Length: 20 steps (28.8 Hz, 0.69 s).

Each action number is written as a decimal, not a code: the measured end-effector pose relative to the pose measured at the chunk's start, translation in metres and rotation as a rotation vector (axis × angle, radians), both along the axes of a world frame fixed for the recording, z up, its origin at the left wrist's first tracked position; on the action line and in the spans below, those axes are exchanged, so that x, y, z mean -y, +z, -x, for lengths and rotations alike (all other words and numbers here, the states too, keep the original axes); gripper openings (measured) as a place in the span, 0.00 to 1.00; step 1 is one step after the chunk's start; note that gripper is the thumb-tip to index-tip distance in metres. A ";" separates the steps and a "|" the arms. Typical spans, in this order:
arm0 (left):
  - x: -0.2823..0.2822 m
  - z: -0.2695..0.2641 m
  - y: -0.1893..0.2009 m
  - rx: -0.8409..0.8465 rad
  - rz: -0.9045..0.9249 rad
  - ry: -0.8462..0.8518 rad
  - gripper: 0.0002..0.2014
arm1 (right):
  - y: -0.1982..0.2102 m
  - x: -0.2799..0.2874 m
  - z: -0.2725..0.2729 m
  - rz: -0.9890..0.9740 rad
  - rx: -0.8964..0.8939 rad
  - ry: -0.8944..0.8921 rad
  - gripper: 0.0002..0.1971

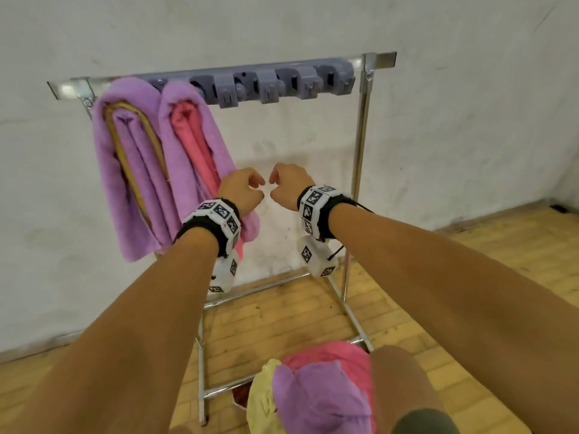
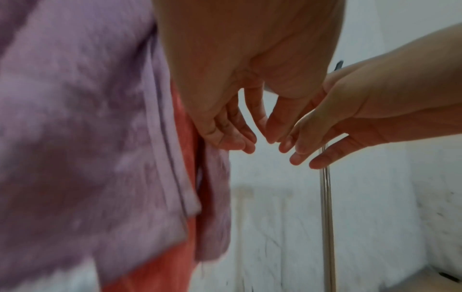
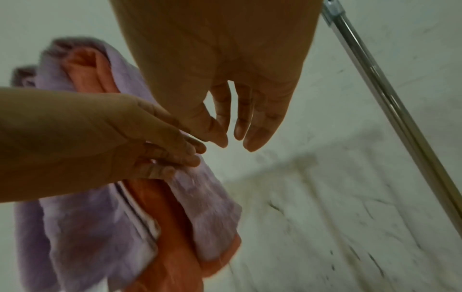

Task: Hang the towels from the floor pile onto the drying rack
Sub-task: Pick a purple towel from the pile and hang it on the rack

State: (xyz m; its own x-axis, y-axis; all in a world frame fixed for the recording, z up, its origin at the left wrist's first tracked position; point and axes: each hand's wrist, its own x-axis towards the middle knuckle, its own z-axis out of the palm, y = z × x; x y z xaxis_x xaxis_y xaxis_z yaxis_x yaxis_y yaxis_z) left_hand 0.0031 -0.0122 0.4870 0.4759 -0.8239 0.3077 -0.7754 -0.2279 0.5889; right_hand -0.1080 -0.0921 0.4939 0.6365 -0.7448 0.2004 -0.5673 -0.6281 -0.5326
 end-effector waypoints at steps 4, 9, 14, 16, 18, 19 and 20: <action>0.016 -0.004 -0.057 -0.094 -0.058 -0.008 0.15 | -0.054 0.011 0.000 -0.073 -0.035 -0.017 0.18; 0.029 -0.005 -0.141 -0.157 -0.171 -0.038 0.15 | -0.134 0.017 0.002 -0.190 -0.083 -0.047 0.17; 0.029 0.003 -0.232 -0.242 -0.302 -0.025 0.14 | -0.219 0.014 0.006 -0.281 -0.177 -0.050 0.16; 0.024 0.007 -0.268 -0.264 -0.370 -0.035 0.14 | -0.252 0.011 0.008 -0.324 -0.233 -0.033 0.16; 0.019 0.010 -0.305 -0.301 -0.420 -0.047 0.15 | -0.287 0.007 0.010 -0.368 -0.277 -0.026 0.16; 0.016 0.011 -0.322 -0.315 -0.446 -0.049 0.15 | -0.305 0.004 0.010 -0.394 -0.295 -0.027 0.16; 0.013 0.012 -0.340 -0.326 -0.478 -0.045 0.15 | -0.322 0.002 0.009 -0.420 -0.314 -0.030 0.16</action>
